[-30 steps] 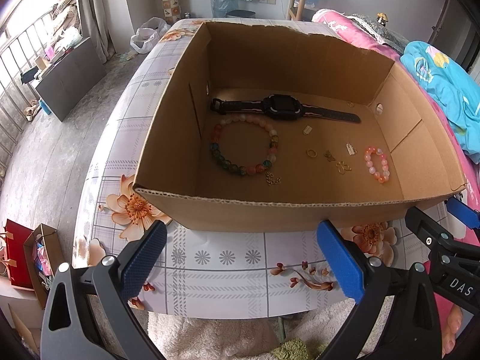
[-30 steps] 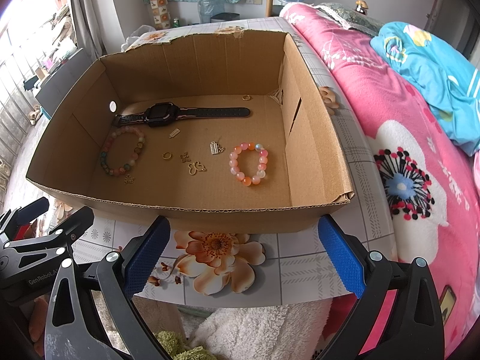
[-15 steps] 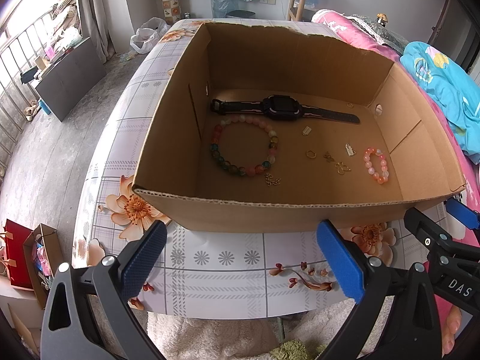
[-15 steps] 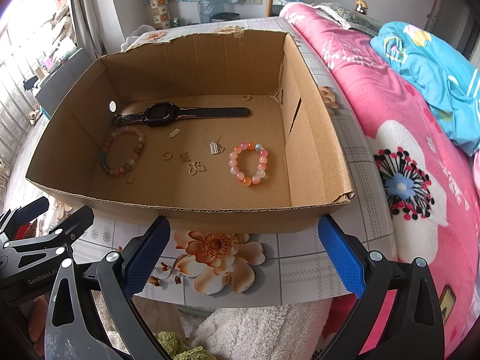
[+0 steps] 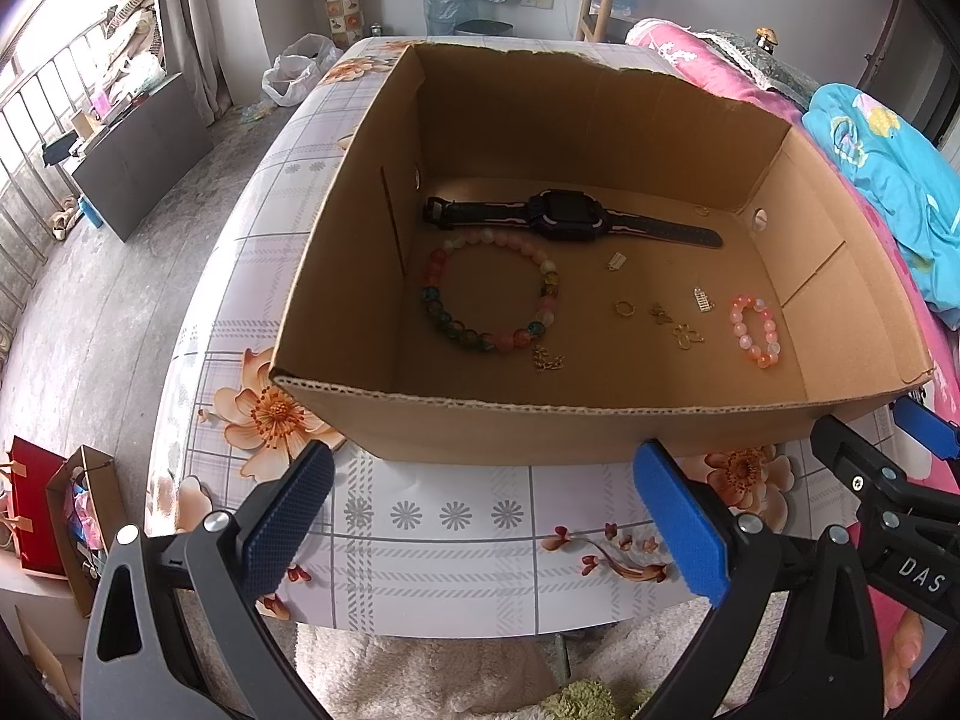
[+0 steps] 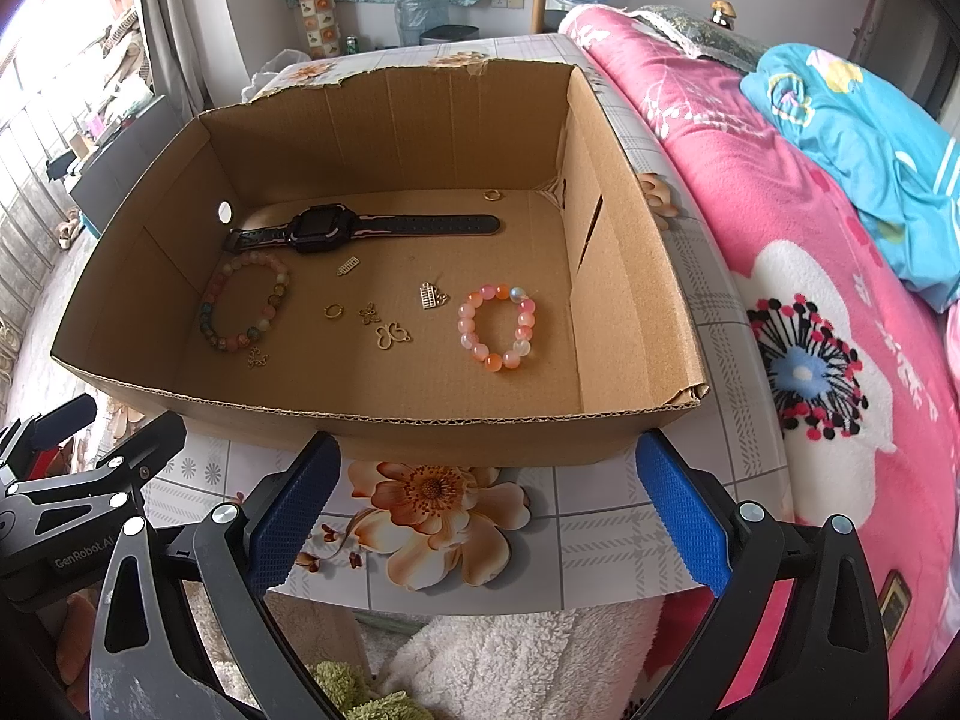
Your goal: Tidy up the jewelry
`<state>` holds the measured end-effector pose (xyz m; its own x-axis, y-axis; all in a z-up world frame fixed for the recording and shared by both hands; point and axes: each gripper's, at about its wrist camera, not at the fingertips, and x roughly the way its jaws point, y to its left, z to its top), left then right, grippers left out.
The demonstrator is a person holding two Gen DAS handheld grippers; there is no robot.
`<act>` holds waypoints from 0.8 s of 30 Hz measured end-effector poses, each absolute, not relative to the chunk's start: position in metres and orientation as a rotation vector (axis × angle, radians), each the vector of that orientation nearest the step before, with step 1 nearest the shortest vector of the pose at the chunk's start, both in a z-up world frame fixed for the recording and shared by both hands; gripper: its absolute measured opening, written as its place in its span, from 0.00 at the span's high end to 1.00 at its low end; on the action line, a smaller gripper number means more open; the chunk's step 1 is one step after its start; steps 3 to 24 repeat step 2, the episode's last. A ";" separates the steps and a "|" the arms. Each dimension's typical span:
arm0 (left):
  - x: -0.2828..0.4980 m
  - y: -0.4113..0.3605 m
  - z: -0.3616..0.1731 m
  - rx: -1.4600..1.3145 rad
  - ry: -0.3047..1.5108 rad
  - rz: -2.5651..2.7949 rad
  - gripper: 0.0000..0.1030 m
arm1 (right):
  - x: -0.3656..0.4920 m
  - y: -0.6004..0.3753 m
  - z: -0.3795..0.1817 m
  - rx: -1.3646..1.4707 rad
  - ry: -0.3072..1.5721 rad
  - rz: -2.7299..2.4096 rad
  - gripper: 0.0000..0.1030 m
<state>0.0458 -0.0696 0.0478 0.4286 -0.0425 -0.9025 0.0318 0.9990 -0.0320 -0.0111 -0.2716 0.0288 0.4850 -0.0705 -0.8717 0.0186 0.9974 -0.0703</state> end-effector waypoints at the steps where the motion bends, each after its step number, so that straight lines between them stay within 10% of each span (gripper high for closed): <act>1: 0.046 -0.070 0.047 -0.010 1.127 -0.047 0.05 | -0.011 -0.271 0.029 -0.054 1.063 -0.054 0.08; 24: 0.046 -0.070 0.048 -0.010 1.127 -0.047 0.05 | -0.011 -0.271 0.029 -0.054 1.063 -0.054 0.08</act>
